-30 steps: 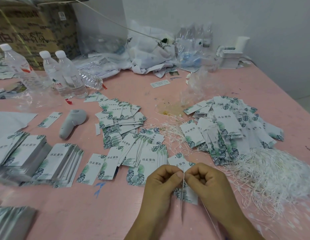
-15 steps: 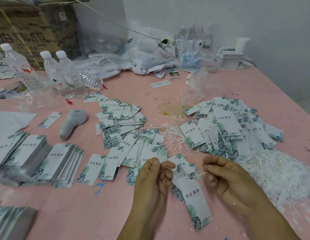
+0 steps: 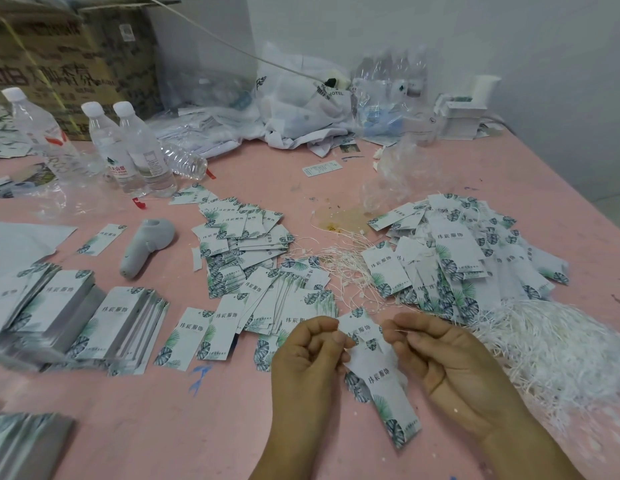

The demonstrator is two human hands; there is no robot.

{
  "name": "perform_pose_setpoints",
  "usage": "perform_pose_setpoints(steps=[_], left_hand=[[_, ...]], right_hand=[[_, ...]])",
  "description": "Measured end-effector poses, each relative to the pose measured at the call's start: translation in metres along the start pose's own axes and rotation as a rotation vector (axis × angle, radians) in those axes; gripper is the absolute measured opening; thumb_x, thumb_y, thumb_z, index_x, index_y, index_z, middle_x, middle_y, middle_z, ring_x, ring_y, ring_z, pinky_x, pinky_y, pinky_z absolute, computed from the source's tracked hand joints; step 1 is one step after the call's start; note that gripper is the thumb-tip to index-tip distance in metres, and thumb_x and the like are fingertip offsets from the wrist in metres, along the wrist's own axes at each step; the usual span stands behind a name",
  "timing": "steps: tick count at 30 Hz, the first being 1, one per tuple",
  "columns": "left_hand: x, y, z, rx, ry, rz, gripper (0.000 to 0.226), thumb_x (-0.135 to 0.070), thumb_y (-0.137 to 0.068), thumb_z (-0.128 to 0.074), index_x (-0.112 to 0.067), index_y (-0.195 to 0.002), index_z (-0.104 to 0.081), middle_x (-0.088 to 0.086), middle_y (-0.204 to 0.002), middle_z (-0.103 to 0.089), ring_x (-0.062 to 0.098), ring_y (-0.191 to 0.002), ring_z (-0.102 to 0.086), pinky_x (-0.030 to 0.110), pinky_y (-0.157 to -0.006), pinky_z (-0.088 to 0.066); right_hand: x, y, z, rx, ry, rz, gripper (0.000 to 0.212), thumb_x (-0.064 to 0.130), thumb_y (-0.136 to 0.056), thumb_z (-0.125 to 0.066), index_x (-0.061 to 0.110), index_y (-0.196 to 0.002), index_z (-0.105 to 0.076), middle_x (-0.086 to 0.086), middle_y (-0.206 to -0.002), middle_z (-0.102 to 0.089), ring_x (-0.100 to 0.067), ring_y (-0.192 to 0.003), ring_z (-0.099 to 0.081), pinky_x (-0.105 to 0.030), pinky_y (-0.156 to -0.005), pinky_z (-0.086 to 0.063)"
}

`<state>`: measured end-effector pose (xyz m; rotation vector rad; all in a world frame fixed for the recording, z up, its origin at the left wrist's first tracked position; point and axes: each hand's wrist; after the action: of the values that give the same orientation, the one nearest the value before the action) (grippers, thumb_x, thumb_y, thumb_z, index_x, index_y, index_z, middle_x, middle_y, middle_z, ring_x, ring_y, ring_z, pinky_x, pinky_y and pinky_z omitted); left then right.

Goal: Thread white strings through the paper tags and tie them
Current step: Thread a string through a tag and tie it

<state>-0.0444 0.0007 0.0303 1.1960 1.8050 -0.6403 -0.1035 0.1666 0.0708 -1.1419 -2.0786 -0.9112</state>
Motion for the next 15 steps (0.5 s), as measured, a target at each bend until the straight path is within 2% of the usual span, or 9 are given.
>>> perform_pose_setpoints(steps=[3, 8, 11, 15], left_hand=[[-0.004, 0.004, -0.003, 0.026, -0.080, -0.014, 0.019, -0.021, -0.076, -0.077, -0.017, -0.095, -0.074, 0.017, -0.085, -0.075, 0.015, -0.067, -0.063, 0.021, -0.063, -0.052], [-0.009, 0.010, -0.008, 0.061, -0.353, -0.128, 0.018, -0.017, -0.078, -0.068, -0.031, -0.087, -0.077, 0.003, -0.082, -0.077, 0.007, -0.068, -0.065, 0.020, -0.064, -0.051], [-0.011, 0.013, -0.009, 0.113, -0.530, -0.292, 0.013, -0.025, -0.080, -0.069, -0.036, -0.084, -0.074, -0.007, -0.086, -0.072, 0.006, -0.069, -0.061, 0.020, -0.065, -0.047], [-0.008, 0.012, -0.009, 0.178, -0.669, -0.451, 0.031, -0.008, -0.083, -0.069, -0.038, -0.091, -0.073, -0.015, -0.089, -0.068, 0.003, -0.076, -0.063, 0.010, -0.069, -0.044]], right_hand=[[-0.006, 0.001, -0.004, -0.025, 0.132, 0.093, 0.022, -0.001, -0.074, -0.060, 0.007, -0.085, -0.077, -0.025, -0.095, -0.072, -0.022, -0.076, -0.073, -0.023, -0.061, -0.059], [-0.017, 0.001, -0.007, -0.041, 0.427, 0.204, 0.019, 0.022, -0.082, -0.063, 0.026, -0.098, -0.072, -0.009, -0.108, -0.074, -0.017, -0.088, -0.070, -0.020, -0.073, -0.055], [-0.026, 0.002, -0.009, 0.022, 0.334, 0.159, 0.020, 0.024, -0.091, -0.063, 0.023, -0.111, -0.066, -0.009, -0.118, -0.070, -0.026, -0.097, -0.070, -0.029, -0.074, -0.057], [-0.035, 0.003, -0.014, 0.045, 0.252, 0.123, 0.027, 0.024, -0.088, -0.062, 0.024, -0.115, -0.065, -0.012, -0.121, -0.069, -0.030, -0.109, -0.067, -0.028, -0.081, -0.056]])
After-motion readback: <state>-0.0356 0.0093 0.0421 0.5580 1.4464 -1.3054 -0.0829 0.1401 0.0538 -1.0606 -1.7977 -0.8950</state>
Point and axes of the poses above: each hand's wrist, its own y-axis away from the middle knuckle, its own z-axis out of the back of the hand, x = y × z
